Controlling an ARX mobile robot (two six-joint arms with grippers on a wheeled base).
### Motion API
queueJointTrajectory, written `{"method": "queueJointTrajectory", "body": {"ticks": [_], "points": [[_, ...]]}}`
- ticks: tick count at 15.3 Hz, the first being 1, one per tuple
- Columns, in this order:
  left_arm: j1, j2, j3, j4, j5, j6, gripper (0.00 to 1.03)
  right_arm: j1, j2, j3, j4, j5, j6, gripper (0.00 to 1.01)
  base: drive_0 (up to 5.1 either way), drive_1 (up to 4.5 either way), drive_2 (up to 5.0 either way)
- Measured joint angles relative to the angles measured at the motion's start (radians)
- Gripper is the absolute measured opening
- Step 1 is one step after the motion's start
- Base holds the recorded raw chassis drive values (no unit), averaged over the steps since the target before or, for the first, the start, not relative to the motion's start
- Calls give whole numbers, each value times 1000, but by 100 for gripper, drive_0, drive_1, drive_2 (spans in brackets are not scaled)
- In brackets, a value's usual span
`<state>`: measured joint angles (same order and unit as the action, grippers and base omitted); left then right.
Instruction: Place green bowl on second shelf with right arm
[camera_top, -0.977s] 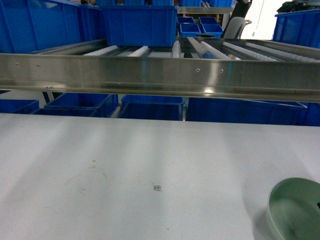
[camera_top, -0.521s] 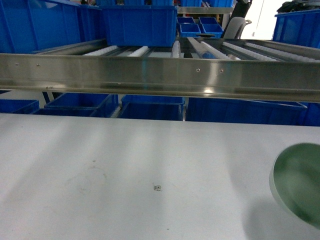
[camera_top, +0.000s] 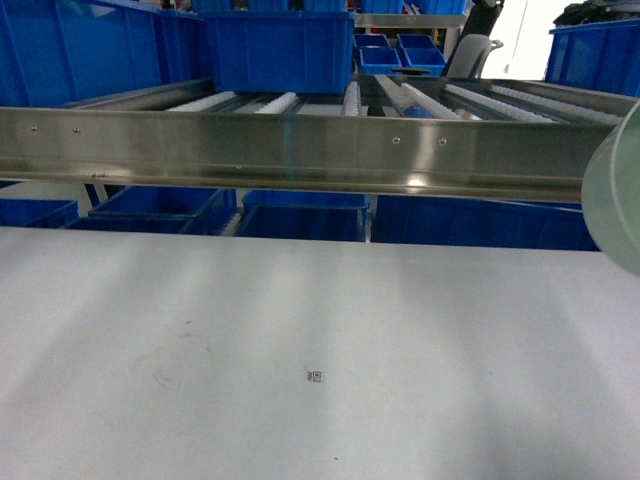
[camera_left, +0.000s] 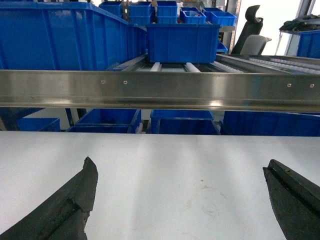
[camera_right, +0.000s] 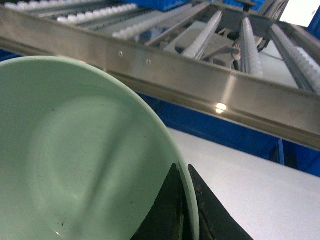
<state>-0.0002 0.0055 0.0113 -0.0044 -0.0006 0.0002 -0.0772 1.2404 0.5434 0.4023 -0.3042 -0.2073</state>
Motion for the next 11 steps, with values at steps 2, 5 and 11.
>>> {"method": "queueJointTrajectory", "body": {"ticks": [2,5,11], "points": [[0,0,0,0,0,0,98,13,-155,-9,-37,11,62,2,0,0,0],[0,0,0,0,0,0,98,14,-388,-76,-88,48,164,2,0,0,0],[0,0,0,0,0,0,98,58,-789,-260,-183,153,294,2,0,0,0]]}}
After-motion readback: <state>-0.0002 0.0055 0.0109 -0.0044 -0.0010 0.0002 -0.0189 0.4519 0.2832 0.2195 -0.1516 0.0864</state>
